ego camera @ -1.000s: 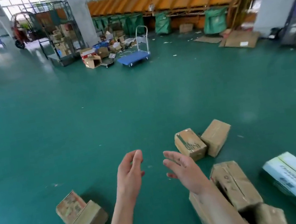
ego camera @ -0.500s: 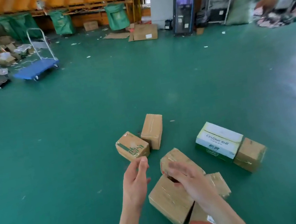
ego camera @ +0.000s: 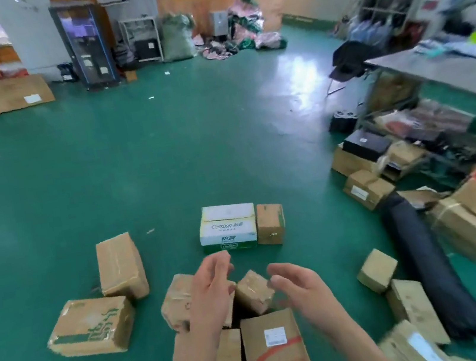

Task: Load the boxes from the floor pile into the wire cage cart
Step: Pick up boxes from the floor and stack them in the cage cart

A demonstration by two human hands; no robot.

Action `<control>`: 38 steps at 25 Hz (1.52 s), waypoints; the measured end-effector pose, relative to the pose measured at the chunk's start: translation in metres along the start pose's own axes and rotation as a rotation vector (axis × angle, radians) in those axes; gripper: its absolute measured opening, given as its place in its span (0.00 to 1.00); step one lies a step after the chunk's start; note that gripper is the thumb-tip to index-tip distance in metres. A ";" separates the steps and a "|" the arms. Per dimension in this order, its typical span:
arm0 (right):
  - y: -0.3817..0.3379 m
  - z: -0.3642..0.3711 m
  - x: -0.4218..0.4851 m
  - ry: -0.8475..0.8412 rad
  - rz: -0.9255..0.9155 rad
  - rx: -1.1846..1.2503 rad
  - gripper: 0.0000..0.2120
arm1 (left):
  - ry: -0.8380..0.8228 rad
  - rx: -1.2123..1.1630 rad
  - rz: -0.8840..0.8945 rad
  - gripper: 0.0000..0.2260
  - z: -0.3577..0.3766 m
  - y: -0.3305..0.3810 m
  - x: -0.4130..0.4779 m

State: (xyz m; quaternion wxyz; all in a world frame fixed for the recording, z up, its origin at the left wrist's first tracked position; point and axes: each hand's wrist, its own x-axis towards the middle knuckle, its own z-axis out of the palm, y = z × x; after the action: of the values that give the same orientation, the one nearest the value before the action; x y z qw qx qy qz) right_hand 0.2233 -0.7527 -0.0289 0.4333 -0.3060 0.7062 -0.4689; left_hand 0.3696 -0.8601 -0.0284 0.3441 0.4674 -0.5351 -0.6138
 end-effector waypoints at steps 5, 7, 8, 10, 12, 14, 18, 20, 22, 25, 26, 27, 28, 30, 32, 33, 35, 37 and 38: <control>0.024 -0.088 -0.010 0.298 0.035 0.165 0.11 | -0.265 0.084 0.023 0.09 0.101 0.014 0.014; 0.032 -0.117 -0.007 0.344 0.038 0.204 0.11 | -0.304 0.106 0.035 0.09 0.137 0.017 0.021; 0.037 -0.132 -0.004 0.353 0.044 0.215 0.12 | -0.314 0.108 0.028 0.09 0.156 0.017 0.024; 0.048 -0.170 0.004 0.369 0.055 0.235 0.11 | -0.333 0.116 0.022 0.10 0.200 0.011 0.028; 0.059 -0.218 0.012 0.394 0.071 0.256 0.11 | -0.328 0.127 0.002 0.10 0.250 0.004 0.029; 0.067 -0.268 0.020 0.403 0.078 0.269 0.11 | -0.332 0.136 -0.004 0.10 0.301 0.000 0.028; 0.078 -0.361 0.033 0.391 0.094 0.267 0.12 | -0.345 0.138 -0.023 0.10 0.392 0.004 0.029; 0.079 -0.392 0.038 0.406 0.092 0.271 0.13 | -0.349 0.157 -0.018 0.10 0.418 0.007 0.035; 0.081 -0.413 0.047 0.412 0.088 0.283 0.13 | -0.344 0.174 -0.014 0.10 0.436 0.009 0.047; 0.087 -0.423 0.065 0.403 0.114 0.295 0.12 | -0.321 0.177 -0.017 0.09 0.445 0.011 0.070; 0.087 -0.424 0.073 0.392 0.124 0.294 0.12 | -0.310 0.175 -0.016 0.09 0.446 0.010 0.077; 0.088 -0.425 0.081 0.379 0.135 0.292 0.11 | -0.301 0.171 -0.024 0.09 0.447 0.010 0.085; 0.088 -0.426 0.092 0.364 0.147 0.289 0.11 | -0.292 0.170 -0.037 0.10 0.448 0.009 0.093; 0.085 -0.429 0.115 0.349 0.158 0.280 0.11 | -0.266 0.165 -0.062 0.09 0.451 0.007 0.111; 0.079 -0.433 0.146 0.345 0.158 0.269 0.10 | -0.245 0.152 -0.076 0.09 0.453 0.008 0.136; 0.073 -0.434 0.166 0.337 0.154 0.256 0.10 | -0.234 0.142 -0.070 0.10 0.453 0.011 0.153; 0.055 -0.431 0.214 0.305 0.155 0.220 0.11 | -0.177 0.123 -0.062 0.12 0.447 0.020 0.197; 0.030 -0.419 0.263 0.253 0.124 0.178 0.10 | -0.128 0.084 -0.054 0.12 0.436 0.033 0.242; 0.015 -0.412 0.289 0.229 0.103 0.162 0.10 | -0.112 0.065 -0.053 0.11 0.430 0.042 0.267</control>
State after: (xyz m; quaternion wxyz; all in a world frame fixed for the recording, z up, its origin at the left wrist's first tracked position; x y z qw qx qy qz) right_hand -0.2741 -0.8258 -0.0602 0.3965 -0.1777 0.7258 -0.5332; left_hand -0.1258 -0.9708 -0.0462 0.2817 0.4572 -0.5606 -0.6303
